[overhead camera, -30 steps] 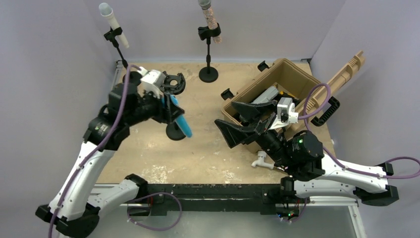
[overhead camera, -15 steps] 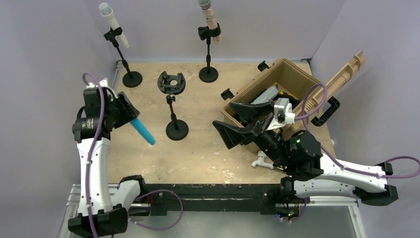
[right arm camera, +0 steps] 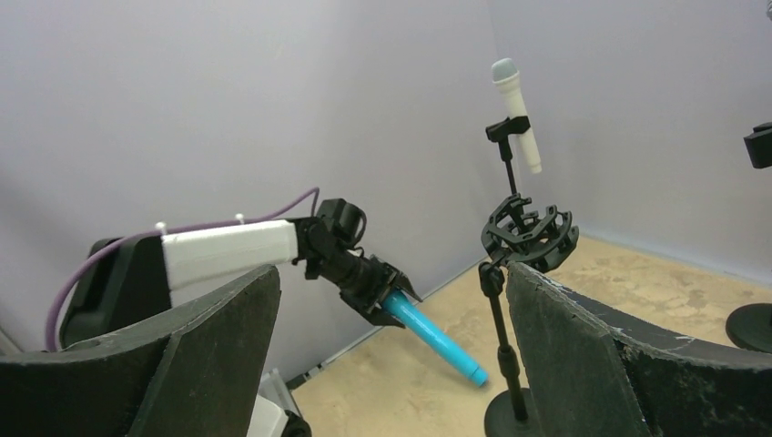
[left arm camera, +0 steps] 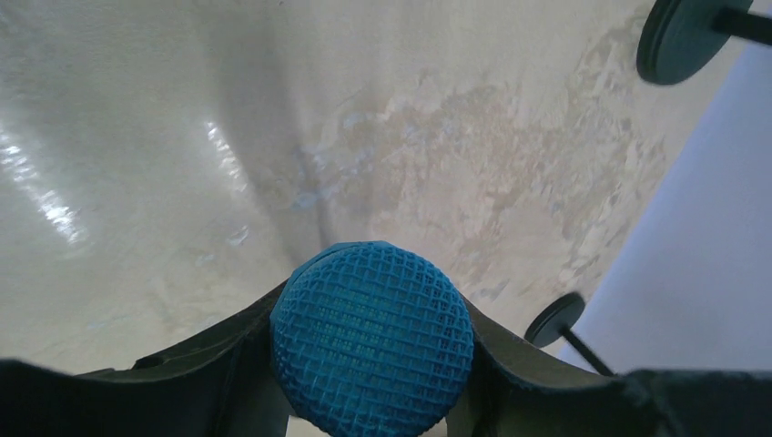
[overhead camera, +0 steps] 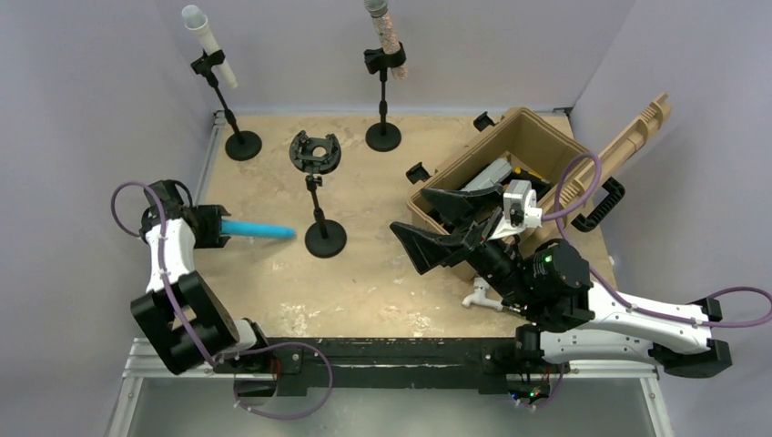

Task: Remove the microphone from the stand

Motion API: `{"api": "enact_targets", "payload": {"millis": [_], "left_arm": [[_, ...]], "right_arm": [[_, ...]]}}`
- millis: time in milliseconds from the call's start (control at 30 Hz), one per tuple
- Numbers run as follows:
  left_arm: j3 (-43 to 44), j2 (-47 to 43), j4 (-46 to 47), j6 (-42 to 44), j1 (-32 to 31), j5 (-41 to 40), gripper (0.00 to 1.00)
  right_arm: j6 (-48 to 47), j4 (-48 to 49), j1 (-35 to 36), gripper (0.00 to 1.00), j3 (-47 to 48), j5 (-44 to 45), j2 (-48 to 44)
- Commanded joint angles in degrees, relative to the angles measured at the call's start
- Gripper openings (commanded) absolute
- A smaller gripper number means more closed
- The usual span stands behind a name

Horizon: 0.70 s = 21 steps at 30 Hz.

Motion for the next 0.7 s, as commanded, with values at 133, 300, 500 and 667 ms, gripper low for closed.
{"api": "enact_targets", "payload": {"millis": [133, 300, 500, 667], "left_arm": [[6.4, 14.3, 13.2, -9.6, 0.3, -1.8, 0.00], [12.4, 24.5, 9.6, -3.5, 0.3, 0.5, 0.01], [18.1, 29.9, 2.7, 1.1, -0.4, -2.9, 0.23], [19.2, 31.4, 0.3, 1.4, -1.0, -5.2, 0.48]], "right_arm": [[-0.2, 2.1, 0.2, 0.93, 0.9, 0.8, 0.0], [-0.9, 2.8, 0.2, 0.93, 1.8, 0.5, 1.9], [-1.3, 2.2, 0.3, 0.92, 2.9, 0.3, 2.4], [-0.9, 2.4, 0.2, 0.93, 2.0, 1.1, 0.9]]}}
